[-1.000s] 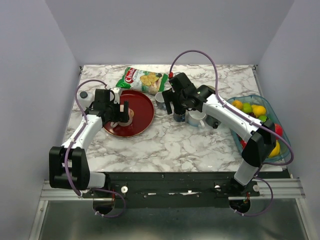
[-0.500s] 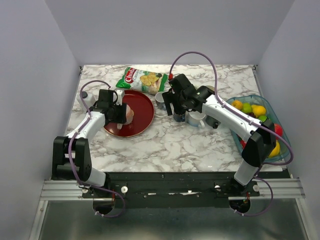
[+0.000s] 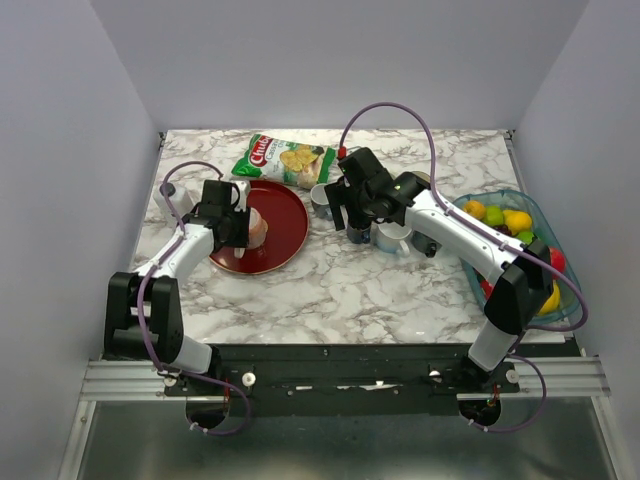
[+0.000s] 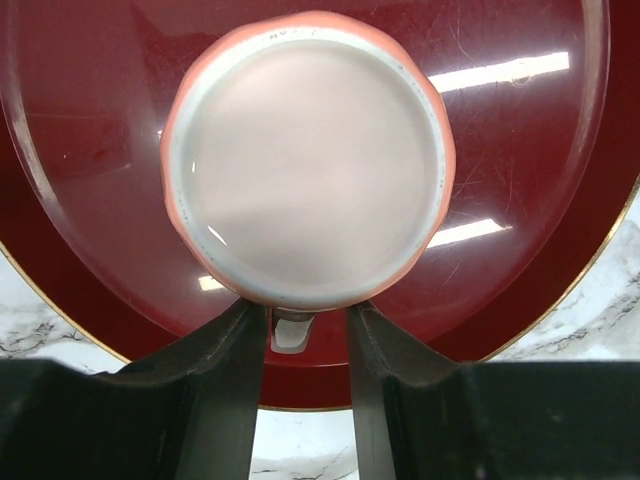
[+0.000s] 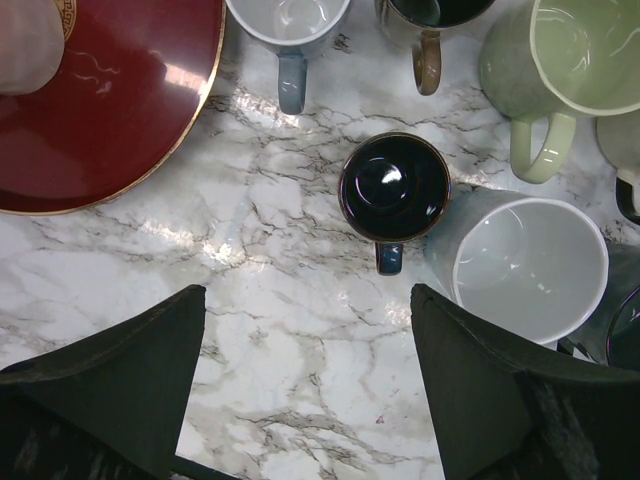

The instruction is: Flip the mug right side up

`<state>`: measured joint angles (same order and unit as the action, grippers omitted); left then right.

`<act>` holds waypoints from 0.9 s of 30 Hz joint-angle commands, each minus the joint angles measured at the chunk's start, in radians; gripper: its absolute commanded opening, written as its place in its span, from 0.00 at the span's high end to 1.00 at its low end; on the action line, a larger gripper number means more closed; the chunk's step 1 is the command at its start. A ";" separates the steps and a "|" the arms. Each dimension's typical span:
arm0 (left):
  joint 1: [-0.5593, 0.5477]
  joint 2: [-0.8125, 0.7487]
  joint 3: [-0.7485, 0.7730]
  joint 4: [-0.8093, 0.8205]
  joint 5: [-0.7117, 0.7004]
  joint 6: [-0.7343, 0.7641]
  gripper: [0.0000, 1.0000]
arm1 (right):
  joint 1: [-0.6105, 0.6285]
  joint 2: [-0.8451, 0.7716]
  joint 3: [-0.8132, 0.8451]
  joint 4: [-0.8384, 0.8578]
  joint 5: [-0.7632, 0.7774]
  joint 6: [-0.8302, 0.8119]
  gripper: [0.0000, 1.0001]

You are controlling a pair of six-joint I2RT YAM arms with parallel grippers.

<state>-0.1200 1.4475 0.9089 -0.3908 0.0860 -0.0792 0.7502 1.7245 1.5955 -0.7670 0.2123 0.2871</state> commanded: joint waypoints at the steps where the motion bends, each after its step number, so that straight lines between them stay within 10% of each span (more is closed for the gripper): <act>1: -0.012 0.030 0.015 0.018 -0.061 -0.022 0.60 | -0.006 -0.026 -0.014 0.020 0.012 0.000 0.11; 6: -0.021 0.047 0.031 0.021 -0.118 -0.048 1.00 | -0.006 -0.029 -0.011 0.021 0.018 -0.003 0.11; 27: -0.024 -0.219 0.383 0.073 0.346 -0.324 1.00 | -0.018 -0.118 0.173 0.047 -0.393 -0.045 0.00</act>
<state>-0.1398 1.3167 1.1923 -0.4706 0.2386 -0.2634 0.7441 1.6791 1.7142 -0.7464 -0.0170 0.2527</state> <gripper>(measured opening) 0.155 0.996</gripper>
